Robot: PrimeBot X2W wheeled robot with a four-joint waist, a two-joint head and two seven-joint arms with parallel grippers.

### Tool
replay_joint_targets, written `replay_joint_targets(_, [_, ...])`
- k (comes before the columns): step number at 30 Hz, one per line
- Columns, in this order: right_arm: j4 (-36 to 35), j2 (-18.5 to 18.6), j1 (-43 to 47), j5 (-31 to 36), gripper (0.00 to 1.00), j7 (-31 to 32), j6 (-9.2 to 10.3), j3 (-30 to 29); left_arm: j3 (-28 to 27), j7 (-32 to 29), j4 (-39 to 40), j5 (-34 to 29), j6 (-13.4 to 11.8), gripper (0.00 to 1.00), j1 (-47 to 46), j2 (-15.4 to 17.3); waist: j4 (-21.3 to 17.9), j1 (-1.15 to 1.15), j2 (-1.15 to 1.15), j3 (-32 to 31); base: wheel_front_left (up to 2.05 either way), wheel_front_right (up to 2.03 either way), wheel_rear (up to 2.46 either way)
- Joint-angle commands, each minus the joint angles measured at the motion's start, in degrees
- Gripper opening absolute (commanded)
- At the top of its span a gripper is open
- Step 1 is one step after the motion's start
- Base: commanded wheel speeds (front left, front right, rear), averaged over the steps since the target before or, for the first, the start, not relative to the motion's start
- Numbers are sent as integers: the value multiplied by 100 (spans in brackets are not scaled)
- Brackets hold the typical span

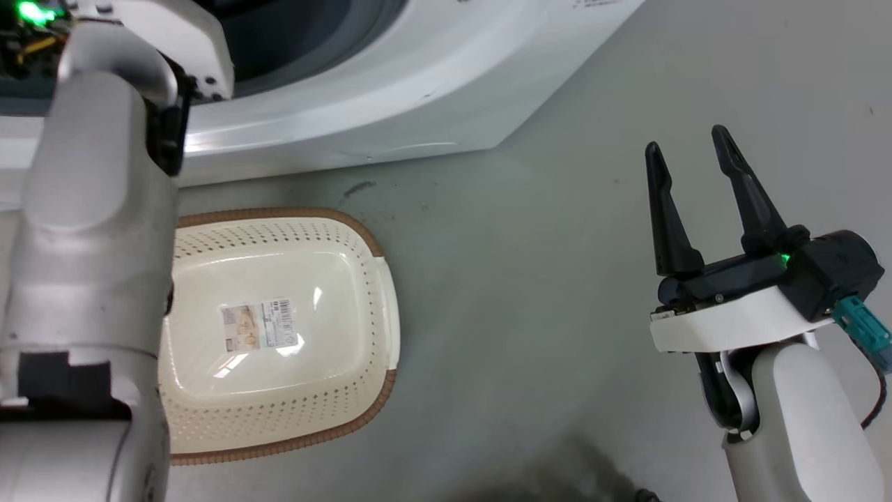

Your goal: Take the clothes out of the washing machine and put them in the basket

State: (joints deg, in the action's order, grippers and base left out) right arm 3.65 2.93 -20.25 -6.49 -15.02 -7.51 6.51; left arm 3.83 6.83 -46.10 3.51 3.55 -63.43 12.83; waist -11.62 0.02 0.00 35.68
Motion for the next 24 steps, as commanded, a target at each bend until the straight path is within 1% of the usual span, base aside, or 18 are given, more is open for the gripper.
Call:
replay_joint_targets(1, [5,-10,-120,-45,100,-21,3,41,29,-197,-188,27,49,100,-239,53,-150,-2,0,177,0,0,0])
replay_joint_targets(5, [45,-10,-196,-124,100,-22,4,135,70,-904,-761,87,146,100,-714,152,-173,-2,0,235,0,0,0])
replay_joint_targets(10, [104,-9,-228,-224,100,-21,4,235,26,-1916,-1400,225,172,100,-1111,197,-199,-2,0,241,0,0,0])
replay_joint_targets(11, [113,-8,-230,-239,100,-22,4,250,27,-2097,-1508,240,172,89,-1162,205,-205,-2,0,239,0,0,0])
replay_joint_targets(12, [120,-8,-235,-268,100,-22,4,261,41,-2236,-1589,252,176,38,-1188,202,-212,-2,0,239,0,0,0])
replay_joint_targets(13, [125,-8,-240,-276,100,-22,3,268,30,-2404,-1686,294,186,0,-1209,193,-218,-2,0,237,0,0,0])
replay_joint_targets(16, [144,-8,-257,-311,100,-22,4,284,35,-2663,-1833,335,160,0,-1257,198,-234,-2,0,234,0,0,0])
replay_joint_targets(19, [169,-8,-270,-330,100,-22,4,289,33,-2603,-1823,357,90,0,-1286,212,-246,-2,0,214,0,0,0])
replay_joint_targets(21, [193,-9,-260,-327,100,-22,4,276,54,-2300,-1666,335,35,0,-1291,224,-240,-2,0,156,0,0,0])
replay_joint_targets(23, [236,-8,-216,-312,100,-22,4,248,102,-1791,-1478,286,-8,0,-1220,219,-212,-2,0,62,0,0,0])
replay_joint_targets(24, [261,-8,-189,-293,100,-22,4,234,132,-1437,-1373,248,-40,0,-1134,217,-193,-2,0,-4,0,0,0])
